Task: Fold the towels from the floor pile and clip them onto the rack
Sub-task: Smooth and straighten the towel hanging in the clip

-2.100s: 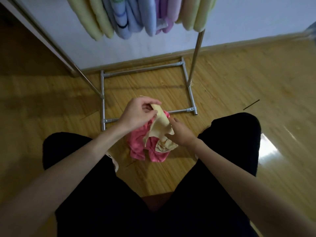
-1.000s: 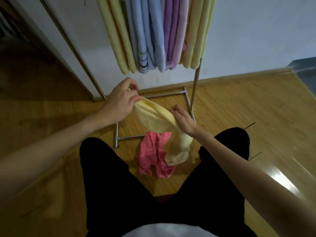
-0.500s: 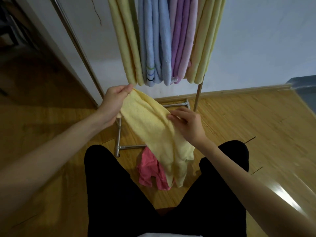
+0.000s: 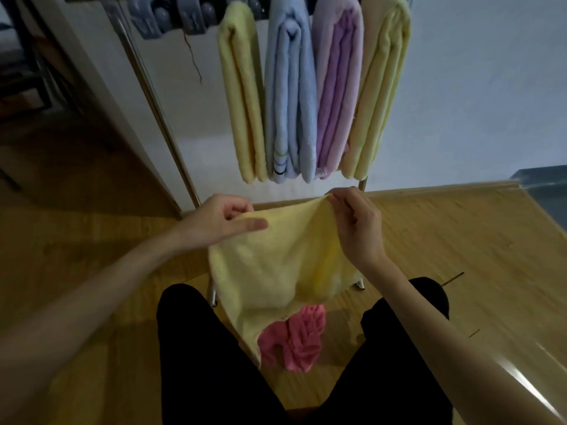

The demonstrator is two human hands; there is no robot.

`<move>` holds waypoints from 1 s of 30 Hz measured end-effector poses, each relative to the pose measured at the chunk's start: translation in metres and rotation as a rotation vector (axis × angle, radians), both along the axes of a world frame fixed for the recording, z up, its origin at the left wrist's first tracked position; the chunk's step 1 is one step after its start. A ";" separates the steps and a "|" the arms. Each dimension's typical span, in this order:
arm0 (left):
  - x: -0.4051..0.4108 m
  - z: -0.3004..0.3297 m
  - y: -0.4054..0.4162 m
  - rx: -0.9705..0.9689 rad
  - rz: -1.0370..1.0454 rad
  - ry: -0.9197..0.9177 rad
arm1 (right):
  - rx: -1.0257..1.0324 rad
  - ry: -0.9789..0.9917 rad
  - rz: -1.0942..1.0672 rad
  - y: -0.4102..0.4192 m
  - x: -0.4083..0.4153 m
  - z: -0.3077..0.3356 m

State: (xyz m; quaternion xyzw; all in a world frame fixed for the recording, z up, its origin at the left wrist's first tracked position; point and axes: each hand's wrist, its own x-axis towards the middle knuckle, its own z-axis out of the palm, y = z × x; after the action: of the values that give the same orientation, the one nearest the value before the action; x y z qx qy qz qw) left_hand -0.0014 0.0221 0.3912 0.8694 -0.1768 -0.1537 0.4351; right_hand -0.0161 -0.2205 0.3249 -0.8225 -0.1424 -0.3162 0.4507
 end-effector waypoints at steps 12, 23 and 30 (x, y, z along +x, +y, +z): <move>-0.003 -0.049 0.023 0.168 -0.015 -0.146 | -0.266 -0.010 0.312 0.031 0.008 0.038; -0.001 -0.044 -0.015 -0.041 0.071 -0.074 | -0.288 -0.005 0.296 0.023 0.012 0.034; -0.011 -0.028 -0.022 -0.230 0.307 -0.074 | -0.357 -0.009 0.276 0.012 0.006 0.010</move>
State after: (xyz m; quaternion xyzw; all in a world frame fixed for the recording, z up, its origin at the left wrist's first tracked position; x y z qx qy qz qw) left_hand -0.0120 0.0005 0.3634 0.8358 -0.0745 -0.0324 0.5430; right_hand -0.0103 -0.2086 0.3345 -0.8605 -0.3093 -0.2252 0.3363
